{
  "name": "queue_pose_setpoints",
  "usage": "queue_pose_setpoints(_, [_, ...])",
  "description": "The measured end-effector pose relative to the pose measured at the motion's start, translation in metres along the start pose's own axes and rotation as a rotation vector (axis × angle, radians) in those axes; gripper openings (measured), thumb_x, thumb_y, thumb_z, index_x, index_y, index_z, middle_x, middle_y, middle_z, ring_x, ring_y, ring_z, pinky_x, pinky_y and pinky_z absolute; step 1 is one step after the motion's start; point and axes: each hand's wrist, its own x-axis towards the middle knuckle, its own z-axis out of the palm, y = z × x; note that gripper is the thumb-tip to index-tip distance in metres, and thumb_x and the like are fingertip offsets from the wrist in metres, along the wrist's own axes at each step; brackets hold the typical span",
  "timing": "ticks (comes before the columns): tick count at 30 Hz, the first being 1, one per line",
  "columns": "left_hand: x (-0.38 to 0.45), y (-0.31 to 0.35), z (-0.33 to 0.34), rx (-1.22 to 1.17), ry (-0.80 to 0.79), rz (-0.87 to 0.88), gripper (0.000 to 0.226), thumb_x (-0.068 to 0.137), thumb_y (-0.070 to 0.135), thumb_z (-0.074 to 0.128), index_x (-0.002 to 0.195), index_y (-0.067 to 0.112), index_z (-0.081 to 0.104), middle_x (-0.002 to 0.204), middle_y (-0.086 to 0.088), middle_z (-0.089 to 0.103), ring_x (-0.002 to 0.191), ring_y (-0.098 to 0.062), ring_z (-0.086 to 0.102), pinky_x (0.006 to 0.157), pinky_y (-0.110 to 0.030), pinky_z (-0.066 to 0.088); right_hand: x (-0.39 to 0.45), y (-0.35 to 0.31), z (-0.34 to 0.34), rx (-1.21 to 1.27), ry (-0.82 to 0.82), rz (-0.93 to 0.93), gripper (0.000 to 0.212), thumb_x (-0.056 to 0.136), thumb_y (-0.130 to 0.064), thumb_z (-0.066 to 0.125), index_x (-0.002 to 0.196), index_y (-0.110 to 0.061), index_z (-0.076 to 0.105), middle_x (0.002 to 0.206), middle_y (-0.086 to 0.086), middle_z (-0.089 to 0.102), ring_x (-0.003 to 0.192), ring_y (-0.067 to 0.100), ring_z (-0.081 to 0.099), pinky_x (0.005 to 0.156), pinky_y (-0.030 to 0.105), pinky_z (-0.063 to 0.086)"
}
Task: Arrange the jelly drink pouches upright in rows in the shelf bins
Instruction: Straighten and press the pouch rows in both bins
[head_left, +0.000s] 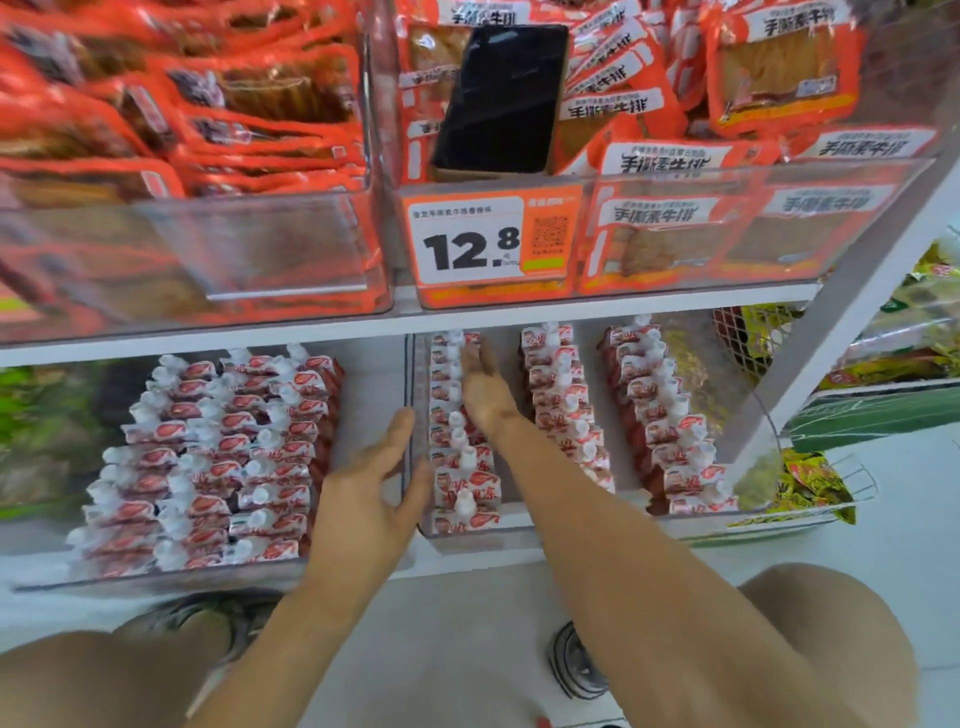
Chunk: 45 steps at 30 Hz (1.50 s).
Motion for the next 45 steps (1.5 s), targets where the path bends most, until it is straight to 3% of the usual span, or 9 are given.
queue_pose_setpoints(7, [-0.004, -0.008, 0.008, -0.015, 0.033, 0.009, 0.056, 0.087, 0.017, 0.067, 0.140, 0.020, 0.050, 0.138, 0.006, 0.052, 0.089, -0.028, 0.070, 0.086, -0.029, 0.051, -0.007, -0.012, -0.009, -0.129, -0.037, 0.138, 0.073, 0.097, -0.067, 0.012, 0.157, -0.027, 0.004, 0.163, 0.003, 0.016, 0.149, 0.025, 0.020, 0.122, 0.045, 0.014])
queue_pose_setpoints(11, [-0.007, -0.010, 0.008, -0.056, 0.052, -0.026, 0.055, 0.090, 0.026, 0.065, 0.142, 0.026, 0.046, 0.138, 0.008, 0.055, 0.086, -0.029, 0.061, 0.071, 0.001, 0.043, -0.049, 0.013, -0.009, -0.192, -0.126, 0.255, 0.075, 0.096, -0.067, 0.018, 0.157, -0.024, 0.008, 0.162, 0.002, 0.021, 0.147, 0.026, 0.024, 0.121, 0.044, 0.018])
queue_pose_setpoints(19, [-0.007, -0.010, 0.011, -0.027, 0.062, 0.026, 0.055, 0.089, 0.016, 0.063, 0.141, 0.015, 0.047, 0.114, -0.018, 0.069, 0.096, -0.024, 0.048, 0.060, 0.010, 0.030, -0.057, 0.029, -0.019, -0.105, -0.265, 0.359, 0.099, 0.067, -0.094, 0.034, 0.145, -0.033, 0.041, 0.149, -0.003, 0.047, 0.138, 0.021, 0.042, 0.117, 0.051, 0.027])
queue_pose_setpoints(23, [-0.009, -0.009, 0.017, -0.023, 0.078, 0.017, 0.057, 0.091, 0.014, 0.062, 0.144, 0.019, 0.044, 0.131, -0.006, 0.061, 0.094, -0.025, 0.056, 0.072, -0.015, 0.048, -0.068, 0.029, -0.002, -0.239, -0.228, 0.294, 0.087, 0.089, -0.077, 0.027, 0.155, -0.023, 0.013, 0.158, 0.002, 0.030, 0.144, 0.023, 0.032, 0.117, 0.044, 0.026])
queue_pose_setpoints(27, [-0.010, -0.009, 0.015, -0.042, 0.077, -0.002, 0.054, 0.091, 0.012, 0.061, 0.143, 0.016, 0.045, 0.106, -0.020, 0.070, 0.101, -0.026, 0.049, 0.075, -0.029, 0.046, -0.078, 0.011, -0.008, -0.173, -0.298, 0.326, 0.080, 0.093, -0.071, 0.027, 0.155, -0.021, 0.021, 0.157, 0.001, 0.034, 0.145, 0.022, 0.031, 0.116, 0.043, 0.025])
queue_pose_setpoints(32, [-0.014, -0.006, 0.010, -0.121, 0.066, -0.012, 0.064, 0.093, 0.023, 0.058, 0.150, 0.026, 0.029, 0.143, 0.005, 0.048, 0.116, -0.015, 0.058, 0.091, -0.023, 0.048, -0.117, -0.006, -0.026, -0.455, -0.367, 0.056, 0.064, 0.095, -0.067, 0.028, 0.150, -0.034, 0.028, 0.149, -0.019, 0.040, 0.140, 0.005, 0.036, 0.103, 0.019, 0.025])
queue_pose_setpoints(35, [-0.025, 0.013, 0.009, -0.051, 0.163, 0.178, 0.067, 0.088, 0.014, 0.062, 0.148, 0.014, 0.034, 0.147, -0.003, 0.039, 0.137, -0.016, 0.037, 0.109, -0.030, 0.035, -0.152, -0.003, -0.062, -0.529, -0.076, -0.360, 0.031, 0.100, -0.038, 0.049, 0.131, -0.042, 0.047, 0.123, -0.031, 0.051, 0.113, -0.018, 0.047, 0.093, 0.006, 0.037])
queue_pose_setpoints(38, [-0.042, 0.042, 0.024, 0.036, 0.030, 0.469, 0.045, 0.082, 0.007, 0.068, 0.126, 0.008, 0.058, 0.128, -0.009, 0.055, 0.121, -0.022, 0.052, 0.101, -0.034, 0.043, -0.168, 0.026, -0.102, -0.715, 0.251, -0.575, 0.021, 0.090, -0.017, 0.065, 0.109, -0.025, 0.065, 0.102, -0.014, 0.065, 0.092, 0.001, 0.060, 0.076, 0.014, 0.047])
queue_pose_setpoints(45, [-0.038, 0.048, 0.075, 0.349, -0.280, 0.481, 0.039, 0.066, 0.020, 0.085, 0.096, 0.020, 0.061, 0.081, 0.003, 0.061, 0.071, -0.018, 0.061, 0.060, -0.030, 0.052, -0.158, 0.078, -0.145, -1.161, 0.013, -0.428, 0.026, 0.089, -0.027, 0.065, 0.108, -0.024, 0.047, 0.108, -0.006, 0.041, 0.087, 0.022, 0.056, 0.064, 0.032, 0.041])
